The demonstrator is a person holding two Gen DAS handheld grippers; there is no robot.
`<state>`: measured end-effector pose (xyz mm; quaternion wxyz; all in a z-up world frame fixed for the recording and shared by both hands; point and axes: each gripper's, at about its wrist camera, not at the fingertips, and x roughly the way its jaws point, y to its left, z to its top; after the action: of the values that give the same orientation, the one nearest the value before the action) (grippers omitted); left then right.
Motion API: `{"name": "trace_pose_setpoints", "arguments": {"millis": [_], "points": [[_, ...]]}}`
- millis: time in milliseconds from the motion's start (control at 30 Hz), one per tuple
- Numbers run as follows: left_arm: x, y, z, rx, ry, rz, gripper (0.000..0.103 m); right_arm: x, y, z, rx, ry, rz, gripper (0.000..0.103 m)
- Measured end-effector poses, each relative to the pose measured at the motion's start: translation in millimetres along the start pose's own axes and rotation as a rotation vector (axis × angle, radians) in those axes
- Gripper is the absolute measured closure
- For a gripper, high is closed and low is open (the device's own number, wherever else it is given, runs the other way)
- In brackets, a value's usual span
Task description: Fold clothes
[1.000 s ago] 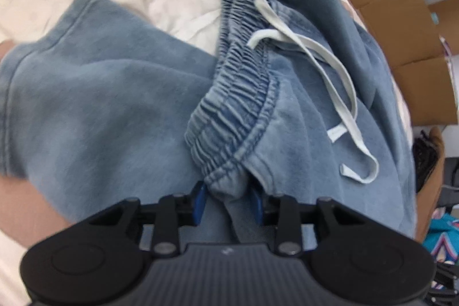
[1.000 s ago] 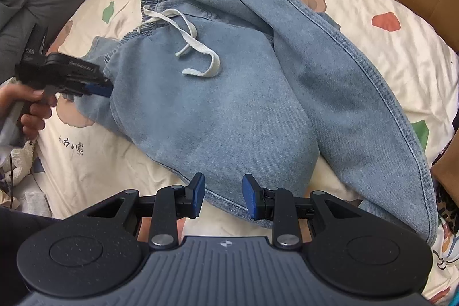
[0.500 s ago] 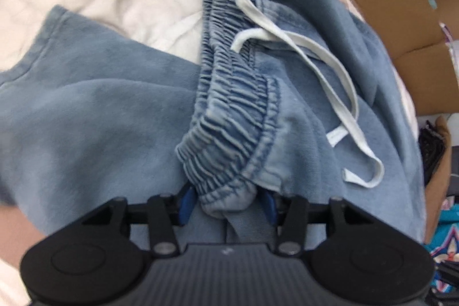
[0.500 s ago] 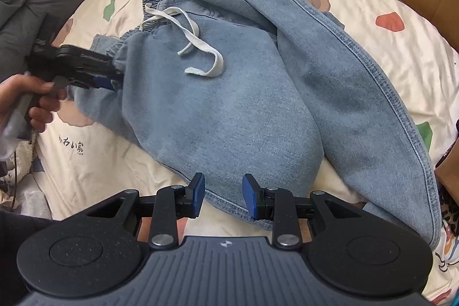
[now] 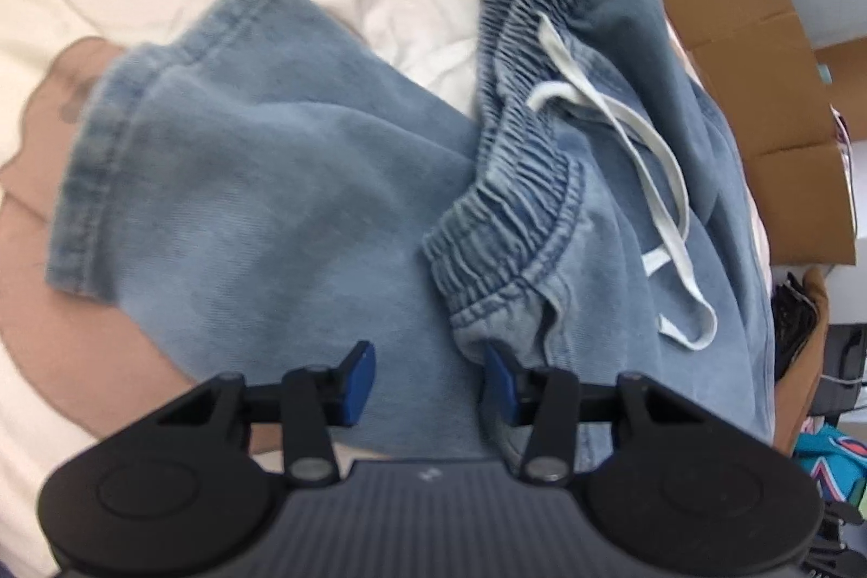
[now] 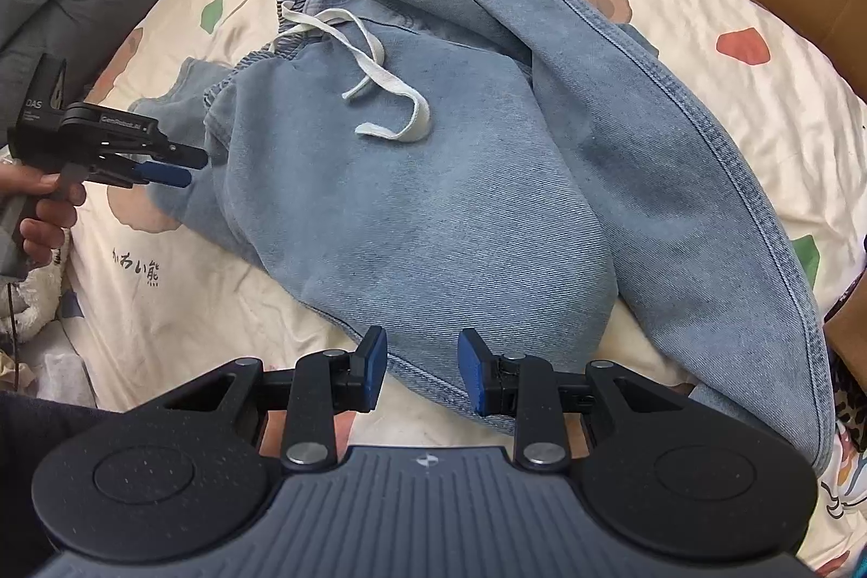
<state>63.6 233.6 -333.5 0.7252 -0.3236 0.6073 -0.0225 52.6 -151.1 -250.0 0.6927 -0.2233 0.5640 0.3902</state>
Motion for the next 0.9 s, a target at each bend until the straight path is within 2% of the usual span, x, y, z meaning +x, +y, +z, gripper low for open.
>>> {"name": "trace_pose_setpoints", "arguments": {"millis": [367,467,633,667,733,900], "points": [[22,-23,15,-0.028,0.020,-0.026,0.058,3,2,0,0.010,-0.018,0.000,0.067],[33,-24,16,-0.064,0.036,-0.029,0.057,7,5,1,0.005,-0.030,-0.006,0.067],[37,-18,12,-0.103,0.000,-0.055,0.056,17,8,3,0.017,-0.040,-0.018,0.067],[36,-17,11,-0.107,-0.009,-0.061,0.058,19,8,3,0.019,-0.041,-0.021,0.067],[29,-16,9,-0.078,-0.029,-0.059,0.068,22,8,3,0.016,-0.037,-0.025,0.067],[-3,-13,8,-0.004,-0.080,-0.045,0.082,22,6,3,0.011,-0.040,-0.023,0.067]]}}
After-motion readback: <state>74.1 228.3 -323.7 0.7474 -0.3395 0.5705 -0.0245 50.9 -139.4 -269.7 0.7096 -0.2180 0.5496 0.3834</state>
